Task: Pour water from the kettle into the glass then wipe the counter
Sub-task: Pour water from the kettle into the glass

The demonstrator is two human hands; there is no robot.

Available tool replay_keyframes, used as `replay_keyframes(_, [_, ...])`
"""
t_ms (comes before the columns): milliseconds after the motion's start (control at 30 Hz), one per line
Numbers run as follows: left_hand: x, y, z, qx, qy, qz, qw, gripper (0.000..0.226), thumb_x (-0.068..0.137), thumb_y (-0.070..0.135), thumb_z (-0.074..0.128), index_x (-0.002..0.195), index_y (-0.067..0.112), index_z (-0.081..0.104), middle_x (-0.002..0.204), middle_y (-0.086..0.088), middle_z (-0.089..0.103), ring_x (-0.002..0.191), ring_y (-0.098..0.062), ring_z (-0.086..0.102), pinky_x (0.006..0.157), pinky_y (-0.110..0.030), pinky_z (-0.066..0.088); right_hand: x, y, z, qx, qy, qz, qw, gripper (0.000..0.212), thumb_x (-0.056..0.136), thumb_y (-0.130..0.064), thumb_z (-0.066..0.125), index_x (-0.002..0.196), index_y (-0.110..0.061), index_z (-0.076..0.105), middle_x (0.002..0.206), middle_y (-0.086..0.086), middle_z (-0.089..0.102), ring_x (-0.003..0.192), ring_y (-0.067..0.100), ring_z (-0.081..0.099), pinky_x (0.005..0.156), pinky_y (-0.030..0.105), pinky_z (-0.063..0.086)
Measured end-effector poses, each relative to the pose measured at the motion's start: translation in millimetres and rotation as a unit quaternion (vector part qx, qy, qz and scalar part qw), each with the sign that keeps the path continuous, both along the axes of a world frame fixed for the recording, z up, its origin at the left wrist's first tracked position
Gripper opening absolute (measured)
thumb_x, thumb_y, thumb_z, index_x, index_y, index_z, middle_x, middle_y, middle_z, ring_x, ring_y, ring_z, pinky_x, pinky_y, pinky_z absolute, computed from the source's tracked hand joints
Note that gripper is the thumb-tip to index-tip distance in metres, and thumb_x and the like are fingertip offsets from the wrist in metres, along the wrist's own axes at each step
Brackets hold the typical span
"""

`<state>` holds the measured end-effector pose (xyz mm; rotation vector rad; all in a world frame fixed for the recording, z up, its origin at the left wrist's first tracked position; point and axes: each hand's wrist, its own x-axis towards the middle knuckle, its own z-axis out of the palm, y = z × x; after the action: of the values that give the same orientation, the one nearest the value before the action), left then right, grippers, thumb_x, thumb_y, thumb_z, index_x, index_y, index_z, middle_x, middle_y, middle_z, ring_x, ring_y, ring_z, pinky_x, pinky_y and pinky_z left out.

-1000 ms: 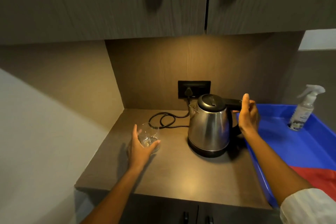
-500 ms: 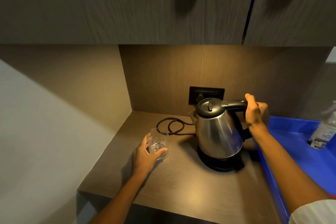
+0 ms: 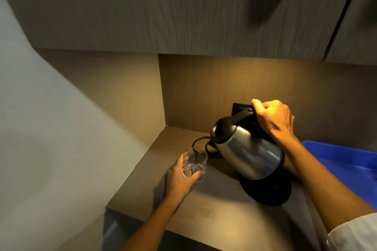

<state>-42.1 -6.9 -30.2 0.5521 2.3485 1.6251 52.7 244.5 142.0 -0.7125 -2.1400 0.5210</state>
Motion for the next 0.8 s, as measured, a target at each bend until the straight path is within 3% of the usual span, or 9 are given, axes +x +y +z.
replay_keyframes(100, [0,1,-1,-0.005,-0.002,-0.003,1.000,0.101,0.065,0.037,0.087,0.149,0.025,0.033,0.145,-0.004,0.053,0.132,-0.024,0.051,0.106,-0.047,0.047,-7,-8,5,0.028,-0.022,0.016,0.999,0.061,0.085,-0.049,0.042,0.049,-0.002,0.057,0.044,0.003,0.044,0.047,0.023,0.049,0.051,0.028,0.038])
replay_keyframes(233, [0,1,-1,-0.009,0.003,-0.003,1.000,0.097,0.066,0.039,0.086,0.148,0.025,0.035,0.143,-0.004,0.055,0.132,-0.024,0.051,0.105,-0.047,0.048,-11,-17,15,0.063,-0.032,0.031,0.997,0.059,0.083,-0.055,0.039,0.051,-0.011,0.062,0.046,0.000,0.053,0.055,0.024,0.057,0.058,0.032,0.044])
replay_keyframes(367, [-1,1,-1,-0.013,0.005,0.003,1.000,0.100,0.064,0.042,0.086,0.148,0.027,0.034,0.143,-0.004,0.055,0.132,-0.024,0.051,0.105,-0.047,0.048,-13,-24,22,0.116,-0.039,0.034,0.992,0.066,0.082,-0.060,0.036,0.062,-0.007,0.070,0.055,0.010,0.065,0.059,0.026,0.062,0.061,0.037,0.053])
replay_keyframes(567, [-2,1,-1,-0.025,0.000,0.004,1.000,0.103,0.062,0.048,0.085,0.148,0.029,0.032,0.144,-0.004,0.053,0.133,-0.023,0.050,0.106,-0.045,0.047,-16,-31,28,0.169,-0.049,0.045,0.983,0.067,0.084,-0.060,0.036,0.058,-0.009,0.069,0.052,0.009,0.063,0.054,0.021,0.060,0.054,0.025,0.044])
replay_keyframes(667, [-3,1,0,-0.036,0.005,0.001,0.999,0.107,0.060,0.053,0.084,0.149,0.028,0.029,0.147,-0.005,0.051,0.134,-0.024,0.048,0.105,-0.046,0.048,-16,-35,30,0.177,-0.059,0.052,0.981,0.064,0.085,-0.059,0.036,0.058,-0.011,0.069,0.053,0.005,0.064,0.056,0.020,0.060,0.053,0.026,0.042])
replay_keyframes(800, [-3,1,1,-0.035,0.008,-0.001,0.999,0.107,0.061,0.049,0.085,0.149,0.025,0.030,0.146,-0.005,0.051,0.134,-0.023,0.049,0.105,-0.044,0.048,-16,-40,33,0.184,-0.059,0.050,0.980,0.062,0.084,-0.057,0.037,0.051,-0.011,0.063,0.047,0.001,0.055,0.052,0.017,0.053,0.051,0.020,0.028])
